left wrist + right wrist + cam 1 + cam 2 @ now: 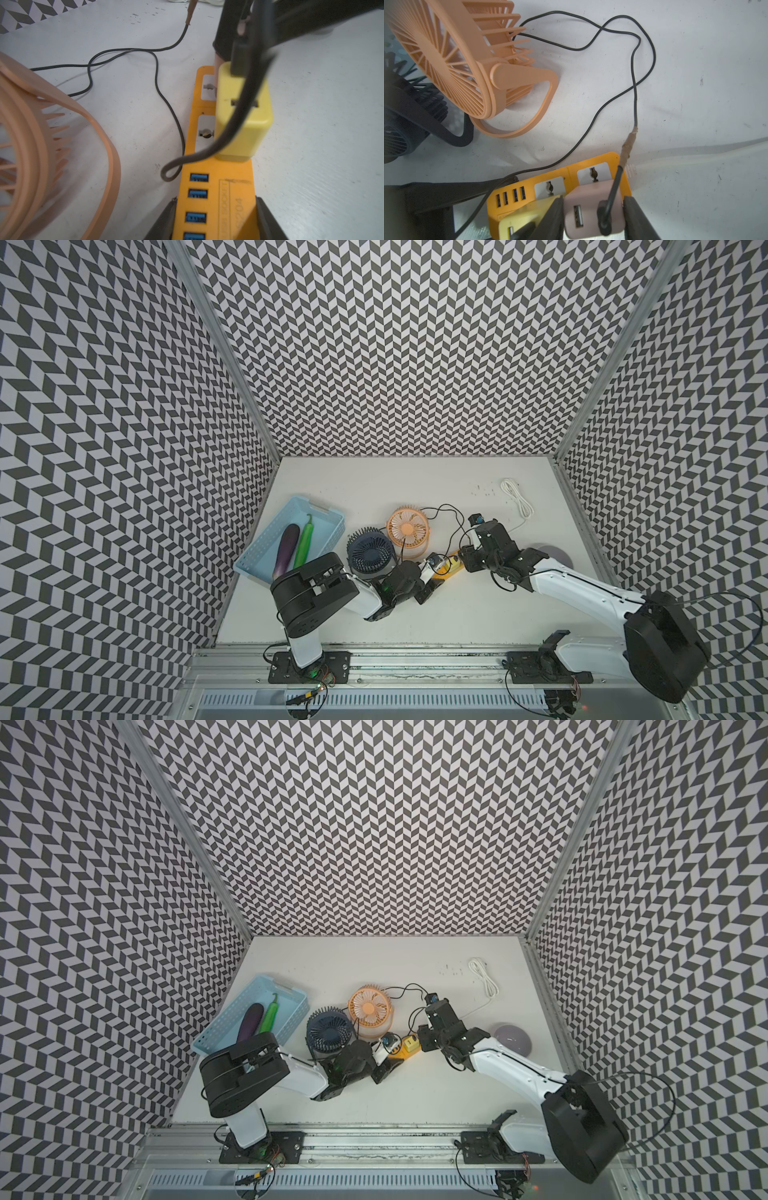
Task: Unplug the desk fan from the power strip
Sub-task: Remove the plug from the socket.
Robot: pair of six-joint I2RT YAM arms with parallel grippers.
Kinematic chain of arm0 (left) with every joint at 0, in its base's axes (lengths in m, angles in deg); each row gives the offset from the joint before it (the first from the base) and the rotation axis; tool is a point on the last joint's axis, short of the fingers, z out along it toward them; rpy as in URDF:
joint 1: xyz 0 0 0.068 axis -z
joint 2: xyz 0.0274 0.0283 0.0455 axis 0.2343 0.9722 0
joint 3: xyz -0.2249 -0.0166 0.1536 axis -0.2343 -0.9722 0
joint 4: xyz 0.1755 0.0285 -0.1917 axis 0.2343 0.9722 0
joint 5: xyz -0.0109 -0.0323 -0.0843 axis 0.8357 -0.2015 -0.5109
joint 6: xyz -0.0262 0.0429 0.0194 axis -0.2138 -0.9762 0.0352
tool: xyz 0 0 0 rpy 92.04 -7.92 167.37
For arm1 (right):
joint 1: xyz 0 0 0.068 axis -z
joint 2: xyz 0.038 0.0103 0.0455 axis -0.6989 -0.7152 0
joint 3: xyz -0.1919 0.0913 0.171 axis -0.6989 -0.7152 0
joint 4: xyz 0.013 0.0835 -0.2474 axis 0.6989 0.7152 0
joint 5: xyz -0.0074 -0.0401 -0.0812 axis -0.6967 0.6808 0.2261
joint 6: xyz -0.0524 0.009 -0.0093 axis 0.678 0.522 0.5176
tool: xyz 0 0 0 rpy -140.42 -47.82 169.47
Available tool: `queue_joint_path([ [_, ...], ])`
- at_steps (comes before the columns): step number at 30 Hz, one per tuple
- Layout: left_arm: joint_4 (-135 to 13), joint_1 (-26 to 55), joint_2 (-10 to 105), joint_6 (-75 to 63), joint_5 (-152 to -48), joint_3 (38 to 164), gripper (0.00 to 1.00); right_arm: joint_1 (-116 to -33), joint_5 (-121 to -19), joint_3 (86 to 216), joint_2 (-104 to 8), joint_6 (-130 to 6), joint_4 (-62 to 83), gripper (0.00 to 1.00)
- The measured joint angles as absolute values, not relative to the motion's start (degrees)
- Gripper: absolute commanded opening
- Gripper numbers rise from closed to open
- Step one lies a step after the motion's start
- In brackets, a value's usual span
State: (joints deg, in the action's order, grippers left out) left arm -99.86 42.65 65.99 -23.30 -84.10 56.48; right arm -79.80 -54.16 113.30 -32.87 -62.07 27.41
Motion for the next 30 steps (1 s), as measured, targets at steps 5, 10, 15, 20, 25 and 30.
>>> queue_joint_path([
  [5,-99.84,42.65,65.99,-23.3,-84.1,56.48,0.28,-81.16,-52.21,113.3,-32.8,-61.44,27.41,0.15],
  [10,-99.84,42.65,65.99,-23.32,-84.17,56.5,0.28,-81.27,-51.49,113.3,-32.8,-61.59,27.47,0.15],
  [15,-99.64,42.65,66.01,-23.32,-84.3,56.63,0.28,-77.64,-55.34,113.3,-32.78,-62.42,27.74,0.15],
  [20,-99.43,42.65,66.01,-23.34,-84.36,56.74,0.28,-77.2,-56.91,113.3,-32.72,-62.24,27.89,0.15],
  [25,-99.4,42.65,66.01,-23.34,-84.38,56.79,0.28,-78.75,-55.64,113.3,-32.17,-61.89,28.0,0.15],
  [30,-99.4,42.65,66.01,-23.32,-84.41,56.79,0.28,-79.98,-54.0,113.3,-31.89,-61.41,28.13,0.15],
])
